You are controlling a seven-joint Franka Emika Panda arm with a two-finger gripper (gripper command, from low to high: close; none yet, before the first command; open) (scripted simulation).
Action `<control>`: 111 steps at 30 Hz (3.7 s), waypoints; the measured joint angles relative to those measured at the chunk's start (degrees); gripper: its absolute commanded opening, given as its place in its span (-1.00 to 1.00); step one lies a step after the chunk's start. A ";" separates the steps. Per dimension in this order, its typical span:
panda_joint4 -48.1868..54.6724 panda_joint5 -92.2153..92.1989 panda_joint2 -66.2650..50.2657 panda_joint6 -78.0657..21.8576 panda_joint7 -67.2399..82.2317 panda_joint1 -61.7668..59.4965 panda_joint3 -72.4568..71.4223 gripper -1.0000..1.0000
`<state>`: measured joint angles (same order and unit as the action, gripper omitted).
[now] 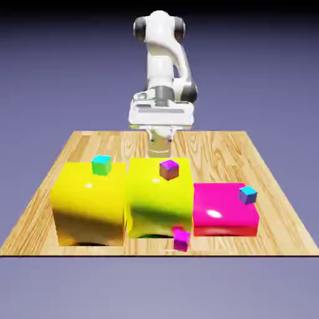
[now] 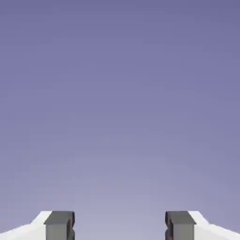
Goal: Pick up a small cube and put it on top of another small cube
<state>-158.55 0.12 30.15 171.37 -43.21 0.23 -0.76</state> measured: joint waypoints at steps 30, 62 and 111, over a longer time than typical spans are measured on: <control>61.08 2.97 -62.29 -65.55 -18.85 -11.47 -18.94 0.00; 87.07 -12.71 -93.59 -98.84 -18.19 -2.84 -5.70 0.00; 60.14 -20.60 -51.71 -111.63 -20.76 -2.84 4.69 -1.00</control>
<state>-98.41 -20.48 -21.55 59.74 -63.97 -2.61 3.92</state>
